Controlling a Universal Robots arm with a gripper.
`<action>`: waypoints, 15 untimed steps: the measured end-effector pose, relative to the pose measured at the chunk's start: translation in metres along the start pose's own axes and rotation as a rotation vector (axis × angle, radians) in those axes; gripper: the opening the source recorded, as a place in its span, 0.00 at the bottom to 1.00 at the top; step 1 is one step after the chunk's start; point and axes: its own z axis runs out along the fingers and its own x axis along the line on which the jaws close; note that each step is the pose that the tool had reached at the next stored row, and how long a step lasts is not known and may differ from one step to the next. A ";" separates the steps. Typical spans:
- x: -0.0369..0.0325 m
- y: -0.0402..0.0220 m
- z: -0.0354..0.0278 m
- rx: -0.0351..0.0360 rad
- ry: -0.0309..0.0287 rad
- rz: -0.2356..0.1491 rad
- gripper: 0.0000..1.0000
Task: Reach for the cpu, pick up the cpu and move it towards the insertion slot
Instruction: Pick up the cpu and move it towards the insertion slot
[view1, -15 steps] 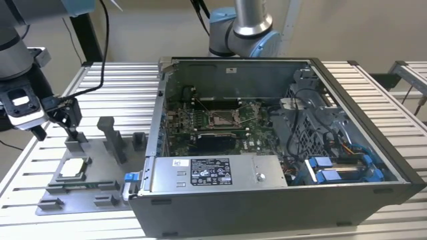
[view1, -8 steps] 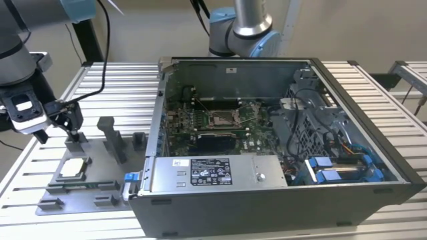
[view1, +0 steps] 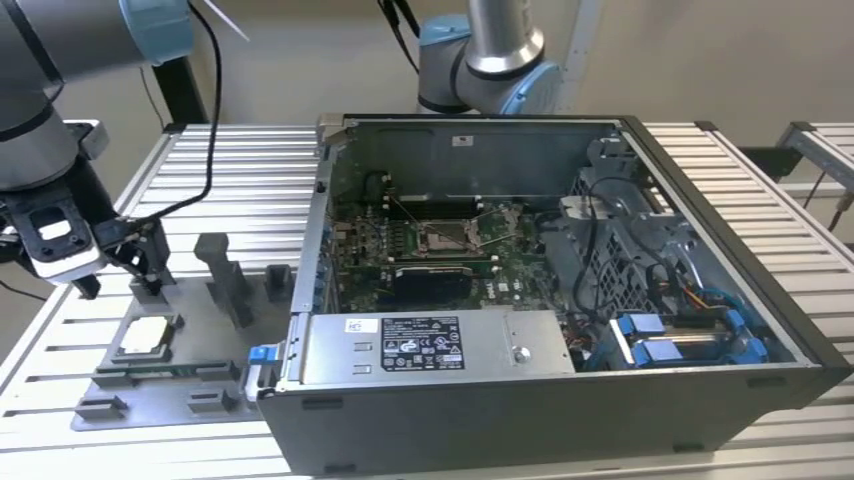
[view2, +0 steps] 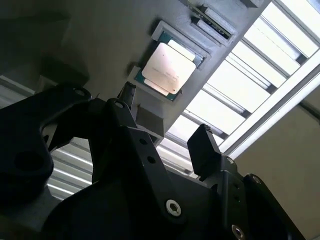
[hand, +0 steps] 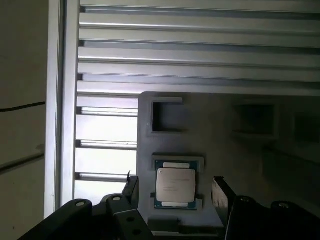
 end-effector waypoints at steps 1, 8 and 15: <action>-0.0003 -0.0013 0.0018 -0.0001 0.0002 0.000 1.00; -0.0030 -0.0075 0.0136 0.0000 0.0013 0.000 1.00; -0.0031 -0.0144 0.0248 0.0000 0.0016 -0.005 1.00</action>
